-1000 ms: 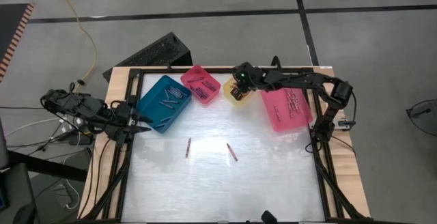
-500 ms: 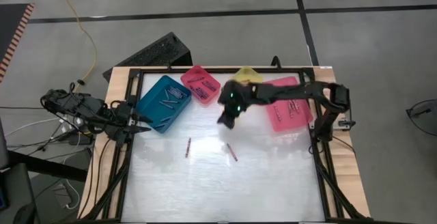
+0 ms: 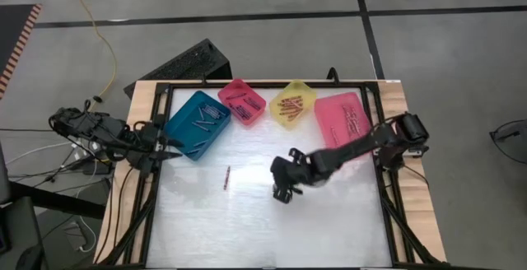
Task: Sort crayons
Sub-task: Put the red crayon into the yellow bin
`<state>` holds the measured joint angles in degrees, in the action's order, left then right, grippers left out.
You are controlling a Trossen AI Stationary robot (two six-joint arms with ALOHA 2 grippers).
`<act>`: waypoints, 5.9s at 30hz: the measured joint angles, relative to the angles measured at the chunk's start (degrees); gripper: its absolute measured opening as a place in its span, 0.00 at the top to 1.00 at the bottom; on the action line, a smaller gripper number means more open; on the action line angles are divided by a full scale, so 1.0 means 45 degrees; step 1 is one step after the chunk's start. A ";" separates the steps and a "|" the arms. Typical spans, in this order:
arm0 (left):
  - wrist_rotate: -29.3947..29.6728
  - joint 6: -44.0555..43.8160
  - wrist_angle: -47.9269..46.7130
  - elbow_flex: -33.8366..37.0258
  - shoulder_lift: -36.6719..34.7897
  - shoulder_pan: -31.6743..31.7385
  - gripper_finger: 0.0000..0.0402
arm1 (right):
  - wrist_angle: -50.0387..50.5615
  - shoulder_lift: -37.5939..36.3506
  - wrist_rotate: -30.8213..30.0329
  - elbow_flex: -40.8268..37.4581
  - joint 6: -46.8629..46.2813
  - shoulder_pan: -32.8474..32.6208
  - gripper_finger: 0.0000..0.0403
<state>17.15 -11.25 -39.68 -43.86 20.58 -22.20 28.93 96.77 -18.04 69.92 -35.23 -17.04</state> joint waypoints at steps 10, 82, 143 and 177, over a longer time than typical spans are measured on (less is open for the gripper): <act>0.0053 -0.0148 0.0010 0.0005 -0.0005 0.0000 0.69 | -0.0865 0.0010 -0.5550 -0.0975 -0.3263 -0.2449 0.81; 0.0378 -0.0466 -0.0217 0.0005 0.0005 0.0000 0.69 | -0.4439 0.0482 -0.7140 -0.2571 -0.2002 -0.1066 0.99; 0.1282 -0.0797 -0.1112 0.0005 0.0005 0.0000 0.69 | -0.2934 -0.1661 -0.1941 -0.3013 0.4272 0.9158 0.98; 0.1282 -0.0801 -0.1112 0.0005 0.0005 0.0000 0.69 | -0.2865 -0.1661 -0.1944 -0.3013 0.4272 0.9326 0.98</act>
<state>22.92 -14.85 -44.69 -43.83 20.60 -22.20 16.03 89.30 -26.79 56.36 -16.01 24.93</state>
